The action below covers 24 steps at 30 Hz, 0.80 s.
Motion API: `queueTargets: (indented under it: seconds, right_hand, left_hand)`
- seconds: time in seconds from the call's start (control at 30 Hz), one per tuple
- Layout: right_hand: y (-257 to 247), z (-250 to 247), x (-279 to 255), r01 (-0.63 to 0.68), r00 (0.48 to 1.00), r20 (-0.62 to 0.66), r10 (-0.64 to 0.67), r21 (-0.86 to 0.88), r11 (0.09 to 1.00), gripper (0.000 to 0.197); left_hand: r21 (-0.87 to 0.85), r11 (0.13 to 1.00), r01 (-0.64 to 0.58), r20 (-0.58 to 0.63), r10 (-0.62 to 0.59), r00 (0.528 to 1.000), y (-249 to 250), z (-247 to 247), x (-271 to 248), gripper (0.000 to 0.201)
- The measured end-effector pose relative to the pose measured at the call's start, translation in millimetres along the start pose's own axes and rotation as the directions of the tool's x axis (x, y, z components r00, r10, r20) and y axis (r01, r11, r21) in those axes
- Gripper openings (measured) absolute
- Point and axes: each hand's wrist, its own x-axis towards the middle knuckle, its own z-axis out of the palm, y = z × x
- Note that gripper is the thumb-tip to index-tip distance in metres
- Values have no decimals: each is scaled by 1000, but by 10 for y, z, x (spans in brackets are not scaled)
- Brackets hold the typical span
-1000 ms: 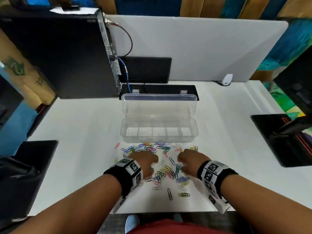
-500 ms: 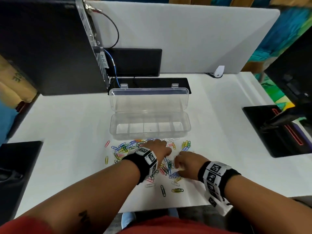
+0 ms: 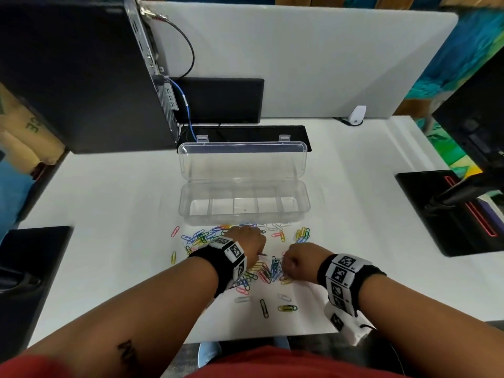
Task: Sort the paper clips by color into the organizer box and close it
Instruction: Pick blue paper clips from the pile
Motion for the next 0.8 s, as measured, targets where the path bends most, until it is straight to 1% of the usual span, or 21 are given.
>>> queueTargets:
  seconds: [0.1, 0.13, 0.2, 0.27, 0.3, 0.4, 0.47, 0.5, 0.57, 0.63, 0.67, 0.73, 0.77, 0.8]
  right_hand:
    - [61, -66, 6, -64, 998, 15, 62, 194, 979, 13]
    - [79, -90, 3, -84, 996, 24, 81, 257, 963, 11]
    - [108, -130, -16, -141, 990, 56, 129, 407, 902, 16]
    - [127, -161, -46, -199, 980, 95, 177, 565, 801, 21]
    - [140, -172, -60, -222, 974, 113, 197, 642, 734, 21]
    - [200, -168, -79, -219, 971, 139, 193, 838, 500, 17]
    - [238, -164, -88, -208, 971, 140, 193, 894, 396, 18]
    - [262, -164, -91, -206, 970, 139, 202, 907, 366, 19]
    - [275, -181, -100, -202, 964, 133, 229, 930, 308, 23]
    - [289, -202, -109, -186, 955, 119, 273, 955, 232, 29]
    - [292, -213, -113, -176, 947, 114, 301, 966, 188, 31]
    - [314, -234, -116, -153, 927, 109, 358, 984, 96, 30]
    - [327, -236, -108, -146, 918, 112, 380, 987, 63, 30]
    - [337, -248, -110, -146, 912, 117, 392, 988, 43, 32]
  left_hand:
    - [-16, 1000, -11, -29, 10, 1000, -4, 35, -7, 28]
    - [-21, 1000, -10, -26, 9, 1000, 3, 36, -2, 32]
    - [-22, 1000, 2, -6, -2, 1000, 27, 28, 17, 37]
    - [-13, 1000, 17, 8, -16, 1000, 35, 2, 35, 31]
    - [-7, 1000, 21, 10, -21, 1000, 35, -7, 40, 27]
    - [22, 999, 42, 33, -43, 999, 49, -30, 56, 26]
    - [57, 995, 87, 45, -90, 995, 74, -55, 55, 27]
    - [73, 992, 102, 47, -106, 993, 85, -64, 54, 27]
    - [79, 993, 90, 65, -95, 993, 75, -75, 57, 27]
    - [40, 996, 84, 68, -87, 994, 45, -99, 49, 26]
    - [-7, 995, 97, 61, -96, 993, 32, -122, 39, 24]
    - [-158, 979, 130, 32, -127, 991, 11, -177, 17, 12]
    - [-243, 959, 146, 19, -145, 989, 1, -198, 5, 12]
    - [-320, 932, 170, 17, -174, 985, -10, -221, -3, 19]
